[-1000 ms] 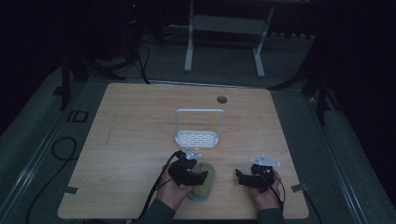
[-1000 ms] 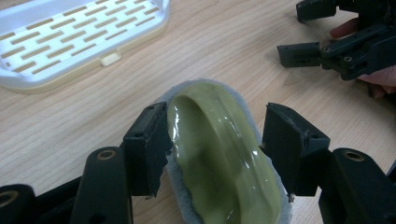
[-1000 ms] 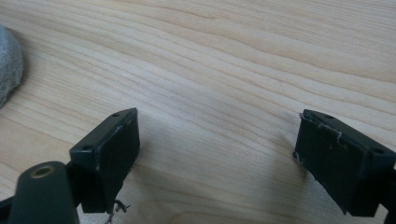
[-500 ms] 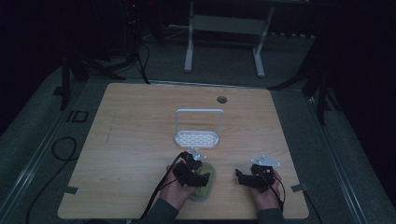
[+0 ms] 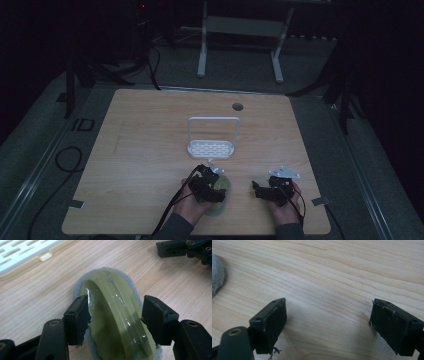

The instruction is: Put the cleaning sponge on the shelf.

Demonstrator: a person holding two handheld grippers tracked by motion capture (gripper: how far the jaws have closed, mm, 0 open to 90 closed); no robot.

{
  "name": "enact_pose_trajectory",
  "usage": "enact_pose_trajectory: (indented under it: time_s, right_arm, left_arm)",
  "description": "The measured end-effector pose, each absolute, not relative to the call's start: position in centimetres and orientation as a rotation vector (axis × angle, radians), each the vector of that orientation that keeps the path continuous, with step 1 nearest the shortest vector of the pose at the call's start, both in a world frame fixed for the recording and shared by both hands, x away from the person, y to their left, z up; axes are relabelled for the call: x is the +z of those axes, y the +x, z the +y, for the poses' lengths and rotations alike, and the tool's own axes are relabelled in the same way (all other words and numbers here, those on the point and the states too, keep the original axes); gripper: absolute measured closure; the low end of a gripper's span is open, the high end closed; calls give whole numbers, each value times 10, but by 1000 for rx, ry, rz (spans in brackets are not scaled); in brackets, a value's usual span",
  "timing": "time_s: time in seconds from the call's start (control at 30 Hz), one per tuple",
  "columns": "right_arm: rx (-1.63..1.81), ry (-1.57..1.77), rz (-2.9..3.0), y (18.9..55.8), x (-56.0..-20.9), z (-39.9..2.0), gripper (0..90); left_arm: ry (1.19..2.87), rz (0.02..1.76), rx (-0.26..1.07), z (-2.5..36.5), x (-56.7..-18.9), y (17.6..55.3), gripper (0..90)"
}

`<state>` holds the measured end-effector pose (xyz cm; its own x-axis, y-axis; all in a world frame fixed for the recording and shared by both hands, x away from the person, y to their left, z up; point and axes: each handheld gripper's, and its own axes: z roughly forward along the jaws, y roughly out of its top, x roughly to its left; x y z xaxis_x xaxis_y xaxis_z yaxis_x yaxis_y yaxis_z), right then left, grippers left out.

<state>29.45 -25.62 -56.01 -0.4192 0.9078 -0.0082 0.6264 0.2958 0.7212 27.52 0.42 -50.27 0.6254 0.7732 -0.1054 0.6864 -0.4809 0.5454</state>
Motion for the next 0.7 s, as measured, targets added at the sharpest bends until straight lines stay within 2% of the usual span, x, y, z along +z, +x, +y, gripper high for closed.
enact_pose_trajectory:
  time_s: [0.7]
  right_arm:
    - [910,1372,2152,294,-560,-256,134]
  left_arm:
    - [2396,1089,149,8,-496,284,586]
